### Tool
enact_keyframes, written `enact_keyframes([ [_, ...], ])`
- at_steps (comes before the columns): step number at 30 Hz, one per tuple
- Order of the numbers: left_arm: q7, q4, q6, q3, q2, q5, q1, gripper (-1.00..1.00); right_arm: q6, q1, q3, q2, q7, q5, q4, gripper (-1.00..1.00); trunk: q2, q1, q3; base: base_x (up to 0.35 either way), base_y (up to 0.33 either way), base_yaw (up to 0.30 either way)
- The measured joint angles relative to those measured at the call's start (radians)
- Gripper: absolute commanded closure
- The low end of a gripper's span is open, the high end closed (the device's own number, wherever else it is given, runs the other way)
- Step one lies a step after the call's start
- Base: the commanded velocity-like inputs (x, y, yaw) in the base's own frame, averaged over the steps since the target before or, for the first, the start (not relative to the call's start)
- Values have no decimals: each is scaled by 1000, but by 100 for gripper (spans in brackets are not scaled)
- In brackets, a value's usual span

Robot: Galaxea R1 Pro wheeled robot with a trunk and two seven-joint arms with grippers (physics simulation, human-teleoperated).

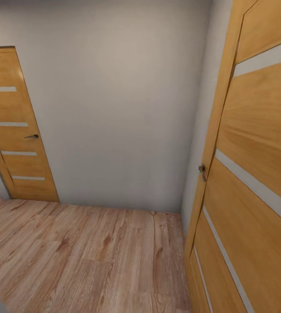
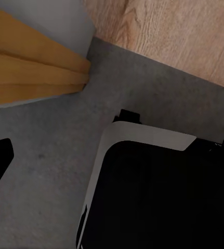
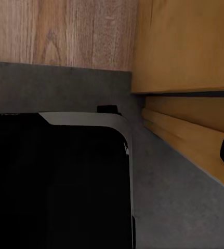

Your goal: Move the two storage containers from the living room to the garage. In the garage, place one container on the floor and stack the other container on top of it (either order is fine).

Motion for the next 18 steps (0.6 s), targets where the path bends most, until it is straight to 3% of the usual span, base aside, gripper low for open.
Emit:
enact_keyframes([
  [12, 1, -1, 0, 1, 0, 1, 0, -100, 0, 0, 0, 0, 0, -1, 0, -100, 0, 0, 0, 8, 6, 0],
  [18, 2, -1, 0, 3, 0, 2, 0, -100, 0, 0, 0, 0, 0, 0, 0, -100, 0, 0, 0, 0, 181, 0],
])
